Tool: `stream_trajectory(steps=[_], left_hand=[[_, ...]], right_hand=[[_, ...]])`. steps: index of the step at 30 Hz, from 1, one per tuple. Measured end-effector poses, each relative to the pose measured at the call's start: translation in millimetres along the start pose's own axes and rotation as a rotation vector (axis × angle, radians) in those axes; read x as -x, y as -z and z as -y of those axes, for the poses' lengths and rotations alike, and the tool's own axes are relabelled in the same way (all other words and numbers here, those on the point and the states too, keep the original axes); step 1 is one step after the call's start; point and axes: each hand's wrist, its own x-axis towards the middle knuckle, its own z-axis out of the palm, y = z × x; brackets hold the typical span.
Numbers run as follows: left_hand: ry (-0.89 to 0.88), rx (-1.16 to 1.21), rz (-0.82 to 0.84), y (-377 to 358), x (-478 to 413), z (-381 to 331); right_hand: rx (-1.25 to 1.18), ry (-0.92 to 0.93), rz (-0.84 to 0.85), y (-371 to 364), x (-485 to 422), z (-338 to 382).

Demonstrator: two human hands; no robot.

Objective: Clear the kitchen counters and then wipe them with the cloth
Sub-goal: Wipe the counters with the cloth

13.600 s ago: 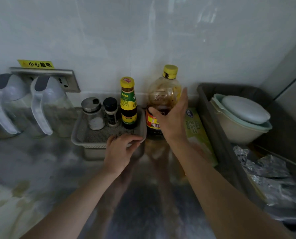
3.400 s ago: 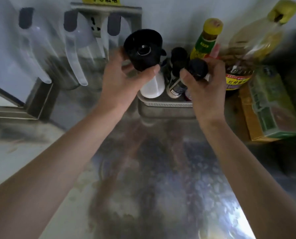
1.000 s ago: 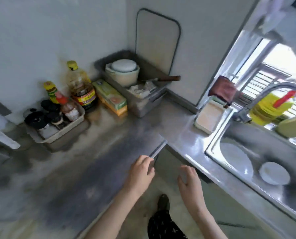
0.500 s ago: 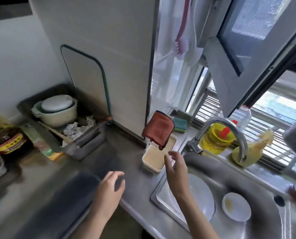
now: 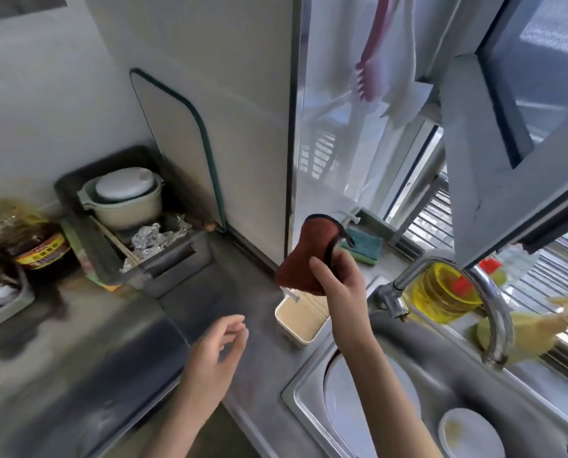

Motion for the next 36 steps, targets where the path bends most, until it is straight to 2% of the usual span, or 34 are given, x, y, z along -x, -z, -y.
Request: stream_trajectory(steps=[5,9,11,15,20,22,24,26,29,31,34,36], left_hand=[[0.041,0.328,-0.036,7.6,-0.5,-29.0],[0.248,0.681,0.092,9.8,-1.6,-27.4],[0.269,0.718,0.084,11.9,4.0,-27.5],[0.17,0.542,0.038,13.7,23.4,-25.4],[-0.073,0.128,-0.084,11.7,61.1,-24.2],[-0.107,0.185,0.06,12.6,79.0,-27.5],[-0.031,0.342,0.3,8.9,97.0,-32.2],[0.049,0.432,0.425,-1.4,112.3,-29.8],[0.211,0.559,0.472,-19.7,131.2,-18.9],[0.271,0.551,0.487,-31.3,140.4,-11.3],[0.169,0.386,0.536,-49.5,155.0,-6.6],[0.059,0.289,0.593,-63.4,166.8,-8.8]], right_hand=[[-0.227,-0.084,0.273,-2.2,27.5,27.0],[-0.332,-0.191,0.312,-9.4,62.9,19.2],[-0.374,-0.235,0.282,-12.8,82.0,11.8],[-0.417,-0.304,0.088,-16.4,119.3,-2.2],[-0.388,-0.268,-0.095,-18.7,173.2,-17.5],[-0.356,-0.254,-0.137,-18.7,195.2,-20.3],[-0.377,-0.265,-0.178,-16.0,218.3,-24.1],[-0.405,-0.28,-0.229,-10.3,241.8,-27.3],[-0.423,-0.259,-0.438,4.1,273.8,-30.1],[-0.398,-0.188,-0.625,21.9,292.1,-33.4],[-0.152,-0.112,-0.818,53.9,322.3,-43.8],[0.111,-0.066,-0.9,75.5,342.7,-53.4]])
